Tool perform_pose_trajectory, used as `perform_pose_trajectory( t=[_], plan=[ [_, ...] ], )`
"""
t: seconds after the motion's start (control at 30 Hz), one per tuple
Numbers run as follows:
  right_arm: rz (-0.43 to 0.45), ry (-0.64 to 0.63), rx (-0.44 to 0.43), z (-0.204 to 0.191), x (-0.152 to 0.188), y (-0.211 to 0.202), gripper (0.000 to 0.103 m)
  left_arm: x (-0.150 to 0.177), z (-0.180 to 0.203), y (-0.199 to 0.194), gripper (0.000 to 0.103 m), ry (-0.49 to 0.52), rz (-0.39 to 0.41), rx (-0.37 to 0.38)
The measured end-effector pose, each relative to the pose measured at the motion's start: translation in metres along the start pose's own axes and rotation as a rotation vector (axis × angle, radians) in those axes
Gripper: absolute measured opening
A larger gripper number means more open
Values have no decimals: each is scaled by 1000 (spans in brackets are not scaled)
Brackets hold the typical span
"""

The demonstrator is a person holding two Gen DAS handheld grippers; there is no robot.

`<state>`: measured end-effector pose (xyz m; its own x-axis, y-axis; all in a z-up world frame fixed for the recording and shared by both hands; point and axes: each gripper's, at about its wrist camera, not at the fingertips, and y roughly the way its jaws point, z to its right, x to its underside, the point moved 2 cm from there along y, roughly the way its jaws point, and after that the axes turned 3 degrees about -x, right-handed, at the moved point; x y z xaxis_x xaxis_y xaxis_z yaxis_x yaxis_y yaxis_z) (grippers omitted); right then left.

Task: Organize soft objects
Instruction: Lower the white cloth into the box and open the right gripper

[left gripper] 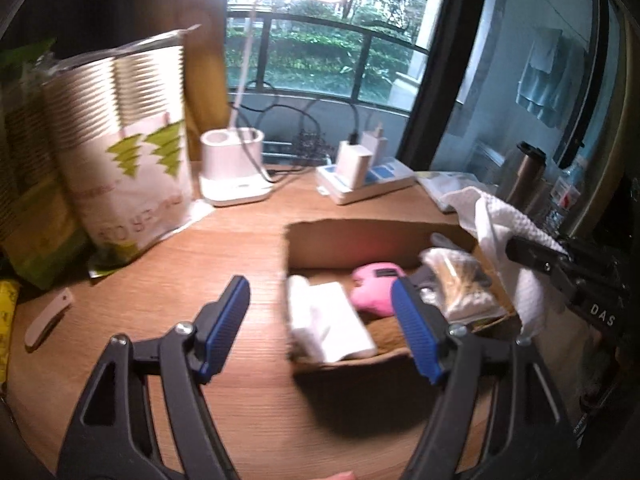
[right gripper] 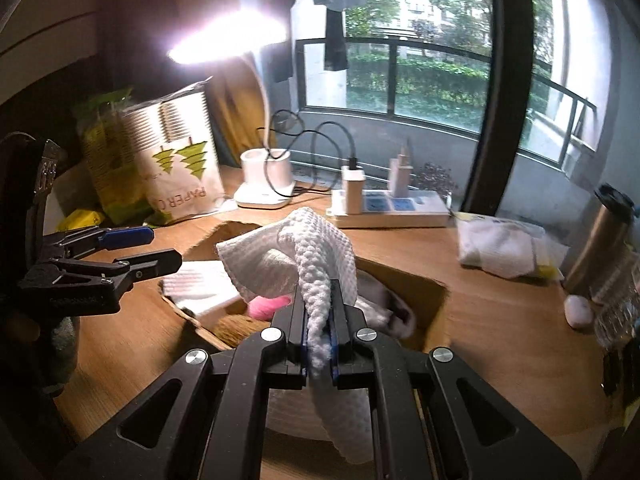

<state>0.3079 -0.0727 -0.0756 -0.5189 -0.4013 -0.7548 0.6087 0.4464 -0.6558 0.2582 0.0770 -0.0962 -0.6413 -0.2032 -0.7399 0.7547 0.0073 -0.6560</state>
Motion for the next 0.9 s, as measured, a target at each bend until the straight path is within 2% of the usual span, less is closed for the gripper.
perform_pose_trajectory(
  t=[0.4, 0.9],
  plan=[
    [-72, -73, -56, -47, -21, 59, 8, 8, -53, -2, 74, -58, 15, -6],
    [-231, -95, -76, -64, -7, 130, 8, 16, -73, 26, 74, -105, -36, 22]
  ],
)
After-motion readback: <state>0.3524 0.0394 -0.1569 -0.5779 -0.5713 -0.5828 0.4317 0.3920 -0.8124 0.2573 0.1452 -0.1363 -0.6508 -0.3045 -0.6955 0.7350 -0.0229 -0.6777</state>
